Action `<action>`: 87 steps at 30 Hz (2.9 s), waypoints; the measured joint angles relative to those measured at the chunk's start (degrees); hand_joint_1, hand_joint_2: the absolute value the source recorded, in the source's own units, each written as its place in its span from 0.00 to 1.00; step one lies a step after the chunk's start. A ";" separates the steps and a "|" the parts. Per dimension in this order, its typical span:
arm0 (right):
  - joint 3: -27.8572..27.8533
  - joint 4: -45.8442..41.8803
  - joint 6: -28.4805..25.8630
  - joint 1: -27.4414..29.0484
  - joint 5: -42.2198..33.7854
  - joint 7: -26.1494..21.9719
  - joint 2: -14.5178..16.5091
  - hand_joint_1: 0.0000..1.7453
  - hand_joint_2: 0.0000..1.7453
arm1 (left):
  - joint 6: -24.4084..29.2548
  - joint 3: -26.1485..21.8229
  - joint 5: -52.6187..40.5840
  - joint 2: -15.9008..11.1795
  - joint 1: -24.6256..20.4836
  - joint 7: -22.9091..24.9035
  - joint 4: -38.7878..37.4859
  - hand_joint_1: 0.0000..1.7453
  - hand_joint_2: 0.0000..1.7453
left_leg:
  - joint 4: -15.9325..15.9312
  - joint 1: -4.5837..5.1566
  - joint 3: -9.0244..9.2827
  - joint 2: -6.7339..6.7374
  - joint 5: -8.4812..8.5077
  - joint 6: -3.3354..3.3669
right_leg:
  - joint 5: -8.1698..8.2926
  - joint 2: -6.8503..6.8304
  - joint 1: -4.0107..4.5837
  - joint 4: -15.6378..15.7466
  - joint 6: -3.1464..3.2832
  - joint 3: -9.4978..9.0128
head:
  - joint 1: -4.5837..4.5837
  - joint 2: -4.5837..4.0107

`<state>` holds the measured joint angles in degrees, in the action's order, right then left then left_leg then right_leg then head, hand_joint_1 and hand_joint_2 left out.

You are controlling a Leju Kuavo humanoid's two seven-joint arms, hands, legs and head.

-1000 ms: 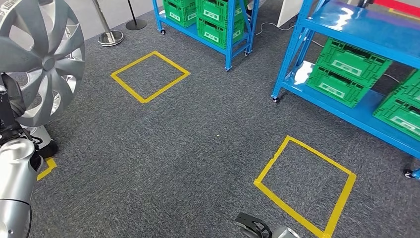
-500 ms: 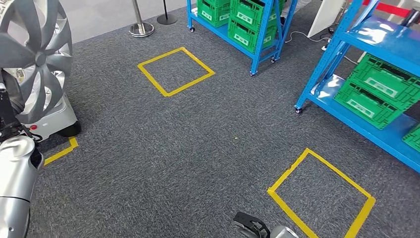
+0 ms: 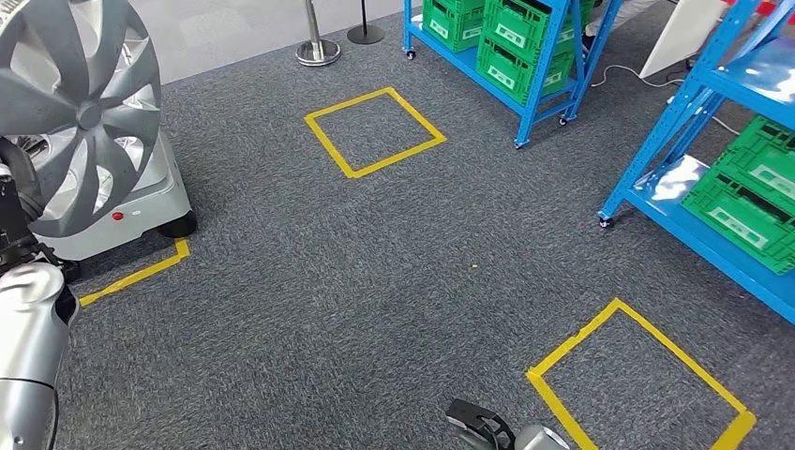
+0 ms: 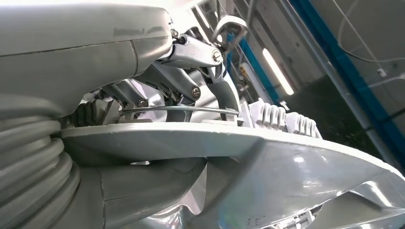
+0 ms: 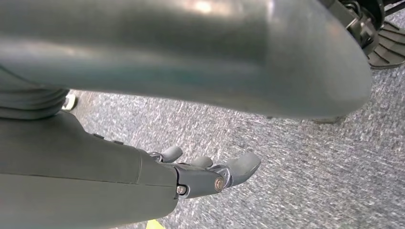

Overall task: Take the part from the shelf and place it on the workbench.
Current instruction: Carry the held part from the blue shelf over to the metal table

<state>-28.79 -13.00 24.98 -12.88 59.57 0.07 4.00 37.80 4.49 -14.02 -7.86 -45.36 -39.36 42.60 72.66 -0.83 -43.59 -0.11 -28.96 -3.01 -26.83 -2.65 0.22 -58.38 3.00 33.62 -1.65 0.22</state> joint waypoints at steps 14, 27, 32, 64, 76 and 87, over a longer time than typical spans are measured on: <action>-0.02 0.01 0.00 0.09 -0.23 0.22 -0.04 0.00 0.00 | 0.15 -0.10 -0.57 -0.22 1.36 0.03 2.84 1.00 1.00 | -13.60 0.12 7.06 -2.09 4.63 3.12 | -8.17 2.41 -0.28 -17.27 -3.01 7.81 | 0.38 0.00; -0.95 0.00 0.00 0.93 -1.89 -0.13 -0.15 0.00 0.00 | 2.02 -1.19 -4.99 0.41 1.37 -0.22 4.30 1.00 1.00 | -3.50 0.01 1.57 -1.12 -0.50 0.28 | 0.44 2.02 -0.01 -0.30 -0.05 0.81 | 0.16 0.00; -1.04 0.00 0.00 1.33 -1.89 -0.35 -0.13 0.00 0.00 | 2.03 -3.39 -10.44 1.65 2.18 -0.26 6.55 1.00 1.00 | -4.99 0.02 3.39 1.01 1.68 0.16 | 0.00 -0.40 0.01 -0.83 -0.21 0.85 | 0.16 0.00; -1.10 0.00 0.00 0.31 -1.72 -0.75 -0.05 0.00 0.00 | 2.14 -10.28 -17.33 3.99 3.30 0.76 17.34 1.00 1.00 | -10.13 -0.10 6.64 1.97 2.95 -0.09 | 0.14 -0.79 -0.31 -0.96 -0.96 0.92 | 0.16 0.00; -1.85 0.00 0.00 1.24 -2.20 -0.86 0.04 0.00 0.00 | 2.15 -10.70 -17.96 4.58 4.22 0.98 17.53 1.00 1.00 | -13.22 0.03 7.72 -2.22 4.00 3.05 | -6.36 2.48 -0.52 -17.28 -3.07 8.85 | 0.37 0.00; -2.06 0.00 0.00 1.19 -2.76 -0.78 0.22 0.00 0.00 | 2.16 -11.15 -18.13 4.18 5.54 1.39 18.48 1.00 1.00 | -7.78 -0.03 4.30 -2.02 0.99 0.61 | 1.13 2.73 -0.47 -0.10 -0.62 1.00 | 0.02 0.00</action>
<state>-30.85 -13.00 24.98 -11.69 56.81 -0.72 4.22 39.95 -6.66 -32.15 -3.69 -39.82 -37.97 61.08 64.88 -0.86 -39.28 -2.13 -27.97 -2.40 -25.70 0.08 -0.25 -58.48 2.38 34.62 -1.62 0.22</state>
